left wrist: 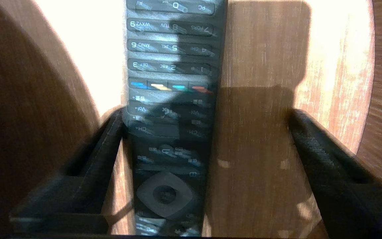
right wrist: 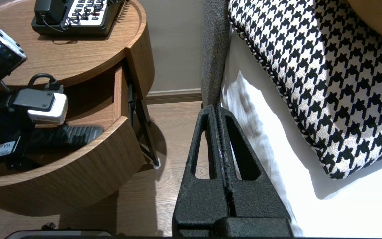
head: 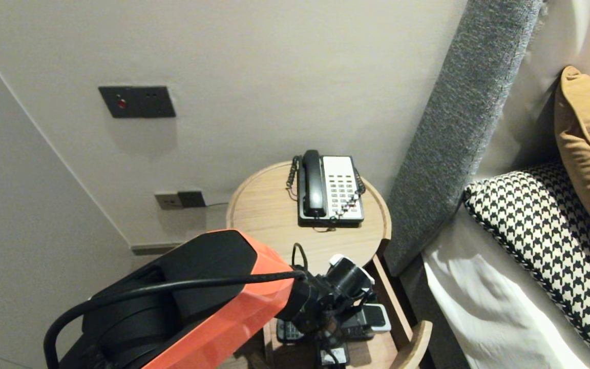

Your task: Take the remote control out of the drawer one by one and place them on the table

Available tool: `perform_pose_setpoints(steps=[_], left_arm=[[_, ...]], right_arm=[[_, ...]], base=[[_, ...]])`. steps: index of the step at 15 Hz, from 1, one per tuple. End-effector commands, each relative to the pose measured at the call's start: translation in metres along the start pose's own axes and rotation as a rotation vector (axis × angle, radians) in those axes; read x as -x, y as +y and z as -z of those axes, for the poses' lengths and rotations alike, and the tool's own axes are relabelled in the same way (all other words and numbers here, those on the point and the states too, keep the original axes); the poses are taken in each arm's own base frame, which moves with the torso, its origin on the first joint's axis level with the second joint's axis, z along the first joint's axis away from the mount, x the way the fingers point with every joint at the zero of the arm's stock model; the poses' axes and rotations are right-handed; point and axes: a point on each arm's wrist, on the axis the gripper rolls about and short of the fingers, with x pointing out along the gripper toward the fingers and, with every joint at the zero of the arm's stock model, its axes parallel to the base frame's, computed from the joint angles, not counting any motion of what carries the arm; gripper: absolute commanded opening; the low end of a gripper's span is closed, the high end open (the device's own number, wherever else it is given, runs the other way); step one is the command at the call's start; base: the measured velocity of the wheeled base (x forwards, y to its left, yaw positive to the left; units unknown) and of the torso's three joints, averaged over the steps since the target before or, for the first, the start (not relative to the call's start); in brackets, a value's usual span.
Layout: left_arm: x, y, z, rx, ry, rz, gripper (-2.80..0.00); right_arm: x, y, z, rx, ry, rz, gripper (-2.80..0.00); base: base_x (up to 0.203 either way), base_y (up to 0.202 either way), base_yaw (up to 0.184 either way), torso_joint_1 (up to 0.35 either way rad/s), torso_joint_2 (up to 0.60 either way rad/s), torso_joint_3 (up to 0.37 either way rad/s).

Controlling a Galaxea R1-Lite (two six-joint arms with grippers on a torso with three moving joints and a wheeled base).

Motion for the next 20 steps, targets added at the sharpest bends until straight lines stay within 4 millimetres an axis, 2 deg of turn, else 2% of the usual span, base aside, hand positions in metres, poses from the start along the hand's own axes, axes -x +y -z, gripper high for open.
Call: perform_pose_setpoints(steps=[1,11,20], left_arm=[[-0.002,-0.001,0.001,-0.004,0.007,0.003,-2.80],[0.003,-0.001,-0.003,-0.008,-0.010,-0.011,-2.80],[0.023,0.001,-0.016,-0.018,-0.057,-0.040,-2.80]], right_arm=[[0.000,0.000,0.000,0.000,0.001,0.000,-2.80],[0.000,0.000,0.000,0.000,0.001,0.000,-2.80],[0.000,0.000,0.000,-0.001,0.001,0.000,-2.80]], base=[[0.000,0.000,0.000,0.000,0.00,0.000],[0.000,0.000,0.000,0.000,0.00,0.000],[0.000,0.000,0.000,0.000,0.00,0.000]])
